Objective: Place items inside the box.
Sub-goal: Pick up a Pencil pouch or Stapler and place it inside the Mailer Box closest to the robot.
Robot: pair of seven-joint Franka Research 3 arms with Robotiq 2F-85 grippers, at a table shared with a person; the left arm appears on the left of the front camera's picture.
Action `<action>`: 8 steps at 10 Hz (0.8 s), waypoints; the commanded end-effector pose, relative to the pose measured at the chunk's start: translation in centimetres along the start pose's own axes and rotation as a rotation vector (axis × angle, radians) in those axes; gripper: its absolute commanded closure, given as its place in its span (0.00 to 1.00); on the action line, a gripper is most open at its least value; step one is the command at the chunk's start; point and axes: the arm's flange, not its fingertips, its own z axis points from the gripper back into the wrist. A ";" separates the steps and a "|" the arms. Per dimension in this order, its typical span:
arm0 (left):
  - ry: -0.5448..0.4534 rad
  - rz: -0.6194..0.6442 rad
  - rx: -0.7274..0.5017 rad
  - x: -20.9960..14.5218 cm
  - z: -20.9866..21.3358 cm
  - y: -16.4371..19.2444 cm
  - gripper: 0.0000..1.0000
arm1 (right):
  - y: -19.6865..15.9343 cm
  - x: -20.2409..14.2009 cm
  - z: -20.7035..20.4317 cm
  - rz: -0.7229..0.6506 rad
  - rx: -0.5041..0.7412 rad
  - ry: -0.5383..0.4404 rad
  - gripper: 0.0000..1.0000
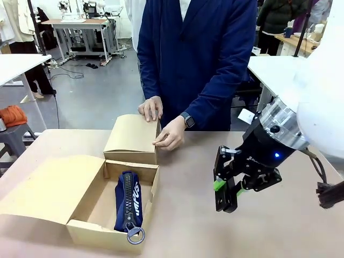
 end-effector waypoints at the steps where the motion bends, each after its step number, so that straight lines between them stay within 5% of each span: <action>1: -0.006 -0.015 -0.012 -0.1 0.0 -0.1 0.00 | -0.8 -0.2 0.0 -0.006 0.011 0.006 0.58; 8: -0.006 -0.015 -0.012 -0.1 0.0 -0.1 0.00 | 4.7 2.7 -2.3 0.071 -0.074 0.036 0.58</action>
